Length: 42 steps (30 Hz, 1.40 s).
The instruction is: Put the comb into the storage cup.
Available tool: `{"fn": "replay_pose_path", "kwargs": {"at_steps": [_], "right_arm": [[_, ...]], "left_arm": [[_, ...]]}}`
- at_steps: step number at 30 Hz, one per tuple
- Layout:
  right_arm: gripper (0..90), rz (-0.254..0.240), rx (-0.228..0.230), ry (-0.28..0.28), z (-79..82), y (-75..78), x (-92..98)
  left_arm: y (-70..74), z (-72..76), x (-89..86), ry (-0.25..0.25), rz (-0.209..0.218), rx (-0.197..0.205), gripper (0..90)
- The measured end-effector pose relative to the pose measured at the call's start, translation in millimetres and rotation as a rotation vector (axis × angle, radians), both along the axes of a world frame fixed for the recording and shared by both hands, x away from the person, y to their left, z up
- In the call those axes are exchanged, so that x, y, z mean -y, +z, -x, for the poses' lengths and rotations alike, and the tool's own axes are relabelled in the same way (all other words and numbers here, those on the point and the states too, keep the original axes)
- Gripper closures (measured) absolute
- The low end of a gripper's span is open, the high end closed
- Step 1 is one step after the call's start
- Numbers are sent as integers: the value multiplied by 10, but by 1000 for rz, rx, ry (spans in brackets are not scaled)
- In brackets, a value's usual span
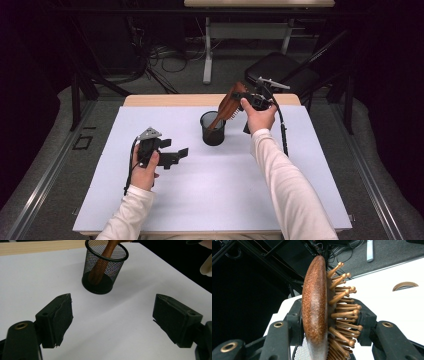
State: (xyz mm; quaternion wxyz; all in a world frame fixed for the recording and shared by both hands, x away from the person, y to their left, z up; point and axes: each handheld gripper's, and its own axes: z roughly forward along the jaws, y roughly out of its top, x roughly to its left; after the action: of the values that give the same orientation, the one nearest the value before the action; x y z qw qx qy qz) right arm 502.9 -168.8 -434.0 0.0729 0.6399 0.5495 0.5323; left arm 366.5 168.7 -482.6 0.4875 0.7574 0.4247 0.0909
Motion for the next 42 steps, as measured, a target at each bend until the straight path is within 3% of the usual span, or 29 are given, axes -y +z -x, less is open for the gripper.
{"fn": "replay_pose_path", "kwargs": {"at_steps": [42], "right_arm": [[479, 46, 41, 17, 10, -92, -37]], "left_arm": [[-8, -4, 11, 0, -1, -1, 165]]}}
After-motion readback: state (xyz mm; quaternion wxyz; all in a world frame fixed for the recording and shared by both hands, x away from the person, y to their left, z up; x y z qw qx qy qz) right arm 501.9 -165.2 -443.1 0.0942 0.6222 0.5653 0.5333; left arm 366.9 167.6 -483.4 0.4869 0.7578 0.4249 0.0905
